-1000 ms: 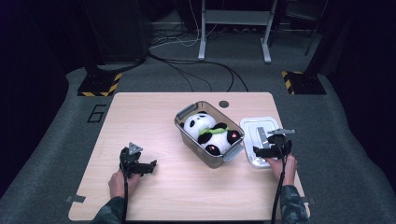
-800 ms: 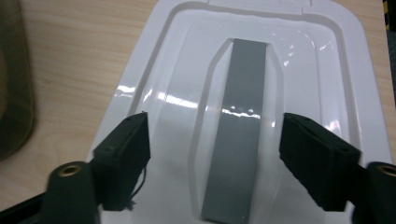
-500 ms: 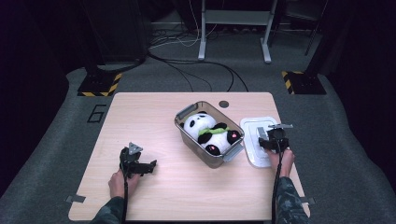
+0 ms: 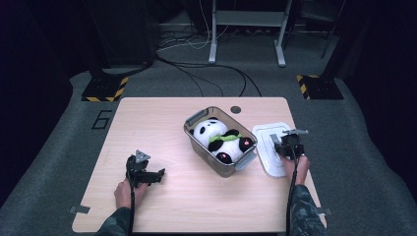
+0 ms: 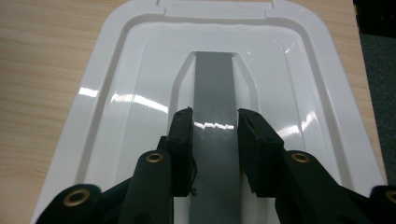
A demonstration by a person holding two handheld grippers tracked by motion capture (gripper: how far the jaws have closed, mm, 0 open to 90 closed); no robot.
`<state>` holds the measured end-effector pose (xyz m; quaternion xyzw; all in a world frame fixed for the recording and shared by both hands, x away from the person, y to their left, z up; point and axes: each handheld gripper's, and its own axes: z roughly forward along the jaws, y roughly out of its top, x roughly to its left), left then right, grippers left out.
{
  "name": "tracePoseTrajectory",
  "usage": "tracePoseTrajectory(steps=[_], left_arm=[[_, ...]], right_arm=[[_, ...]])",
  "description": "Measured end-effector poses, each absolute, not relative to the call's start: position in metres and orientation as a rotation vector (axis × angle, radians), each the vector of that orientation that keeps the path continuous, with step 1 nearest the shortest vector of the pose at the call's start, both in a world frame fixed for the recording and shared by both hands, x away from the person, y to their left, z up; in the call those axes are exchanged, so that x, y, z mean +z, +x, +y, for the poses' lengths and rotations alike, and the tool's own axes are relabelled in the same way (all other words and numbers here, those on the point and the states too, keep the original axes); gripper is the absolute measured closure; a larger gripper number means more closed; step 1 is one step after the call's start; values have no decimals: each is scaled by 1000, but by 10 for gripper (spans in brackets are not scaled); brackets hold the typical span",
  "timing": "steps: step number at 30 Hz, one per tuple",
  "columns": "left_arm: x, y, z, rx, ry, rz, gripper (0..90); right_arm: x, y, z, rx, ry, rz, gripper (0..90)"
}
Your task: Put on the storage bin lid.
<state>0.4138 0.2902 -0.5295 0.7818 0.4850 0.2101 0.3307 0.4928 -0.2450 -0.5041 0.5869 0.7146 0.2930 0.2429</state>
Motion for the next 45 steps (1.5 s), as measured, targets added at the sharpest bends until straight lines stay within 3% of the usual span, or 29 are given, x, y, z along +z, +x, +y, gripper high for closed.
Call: tracePoseTrajectory(steps=[14,45], left_arm=[[-530,414,290,551,2043,1269,40],[-529,414,290,546,2051,1270,40]], right_arm=[[-489,485,-253,856,1621,1945,671],[-412,469,-251,952,1479,1962,671]])
